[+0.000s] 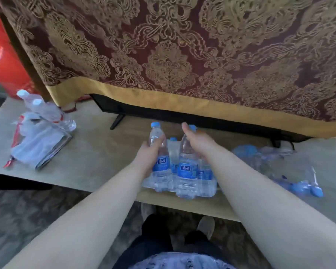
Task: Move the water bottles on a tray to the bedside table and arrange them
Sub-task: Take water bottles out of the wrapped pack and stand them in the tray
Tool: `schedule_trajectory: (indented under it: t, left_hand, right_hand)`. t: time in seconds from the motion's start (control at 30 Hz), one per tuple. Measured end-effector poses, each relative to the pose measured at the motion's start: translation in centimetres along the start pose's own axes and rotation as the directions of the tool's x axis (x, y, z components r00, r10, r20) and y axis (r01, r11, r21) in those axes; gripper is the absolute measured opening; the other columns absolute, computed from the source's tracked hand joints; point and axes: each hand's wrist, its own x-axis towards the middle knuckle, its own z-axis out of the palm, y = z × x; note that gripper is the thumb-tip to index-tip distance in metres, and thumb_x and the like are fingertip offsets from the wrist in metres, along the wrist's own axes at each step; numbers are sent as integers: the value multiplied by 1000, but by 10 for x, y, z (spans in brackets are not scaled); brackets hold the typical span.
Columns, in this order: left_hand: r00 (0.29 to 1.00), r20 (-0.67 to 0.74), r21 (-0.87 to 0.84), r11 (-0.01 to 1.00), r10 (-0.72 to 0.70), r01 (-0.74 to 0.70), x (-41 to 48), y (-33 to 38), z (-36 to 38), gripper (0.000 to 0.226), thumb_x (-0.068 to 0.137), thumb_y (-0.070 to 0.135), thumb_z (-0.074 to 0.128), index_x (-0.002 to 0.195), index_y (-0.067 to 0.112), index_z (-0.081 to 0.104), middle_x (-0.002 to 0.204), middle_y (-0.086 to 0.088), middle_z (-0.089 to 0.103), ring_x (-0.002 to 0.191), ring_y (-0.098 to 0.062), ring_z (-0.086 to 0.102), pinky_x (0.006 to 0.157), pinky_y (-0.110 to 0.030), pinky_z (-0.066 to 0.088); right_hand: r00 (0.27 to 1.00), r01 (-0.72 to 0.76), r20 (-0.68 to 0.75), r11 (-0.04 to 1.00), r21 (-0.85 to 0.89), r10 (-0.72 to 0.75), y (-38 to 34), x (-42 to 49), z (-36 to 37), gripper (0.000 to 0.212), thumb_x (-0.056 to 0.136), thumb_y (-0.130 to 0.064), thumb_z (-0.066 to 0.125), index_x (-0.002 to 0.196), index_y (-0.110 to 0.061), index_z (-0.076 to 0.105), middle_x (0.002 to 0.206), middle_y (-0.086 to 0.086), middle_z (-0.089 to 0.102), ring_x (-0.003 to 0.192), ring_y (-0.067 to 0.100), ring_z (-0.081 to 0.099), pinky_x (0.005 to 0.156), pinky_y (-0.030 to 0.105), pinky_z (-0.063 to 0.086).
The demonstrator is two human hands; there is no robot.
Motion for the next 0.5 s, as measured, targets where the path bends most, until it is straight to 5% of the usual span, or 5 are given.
schedule_trajectory:
  t: [0.1, 0.17, 0.23, 0.3, 0.5]
  left_hand:
    - [996, -36, 55, 995, -87, 89, 33, -15, -35, 41, 83, 47, 72, 108, 20, 54, 102, -12, 72, 77, -27, 77, 64, -45, 62]
    - [996, -14, 152, 984, -93, 94, 53, -26, -47, 46, 84, 48, 70, 116, 18, 55, 104, -13, 73, 85, -28, 76, 73, -51, 62]
    - [998, 11, 318, 946, -62, 55, 69, -34, -48, 67, 82, 57, 69, 130, 13, 51, 117, -8, 70, 102, -28, 70, 89, -50, 57]
    - [1000, -4, 494, 870, -3, 5, 78, -38, -41, 76, 84, 63, 66, 143, 21, 42, 121, 7, 57, 109, -21, 61, 89, -33, 49]
    - [991, -122, 605, 795, 53, 32, 89, -42, -15, 86, 77, 70, 64, 144, 24, 34, 92, 15, 46, 70, -10, 51, 57, -26, 37]
  right_hand:
    - [981, -190, -48, 976, -108, 186, 24, 35, 37, 88, 90, -80, 24, 133, -10, 58, 134, 12, 60, 111, 31, 63, 84, 34, 49]
    - [979, -205, -66, 954, -220, 195, 33, 54, 54, 81, 94, -75, 23, 154, -22, 35, 150, 13, 46, 128, 31, 53, 93, 34, 45]
    - [989, -141, -78, 938, -316, 123, 37, 73, 67, 78, 96, -72, 21, 155, -23, 35, 153, 15, 42, 135, 31, 46, 95, 33, 40]
    - [987, -139, -128, 922, -362, 99, 40, 92, 76, 79, 95, -74, 21, 147, -20, 47, 146, 16, 50, 129, 33, 51, 87, 33, 38]
    - [948, -205, -287, 950, -234, 133, 56, 110, 88, 78, 95, -72, 20, 138, -17, 54, 131, 14, 62, 114, 32, 60, 80, 34, 42]
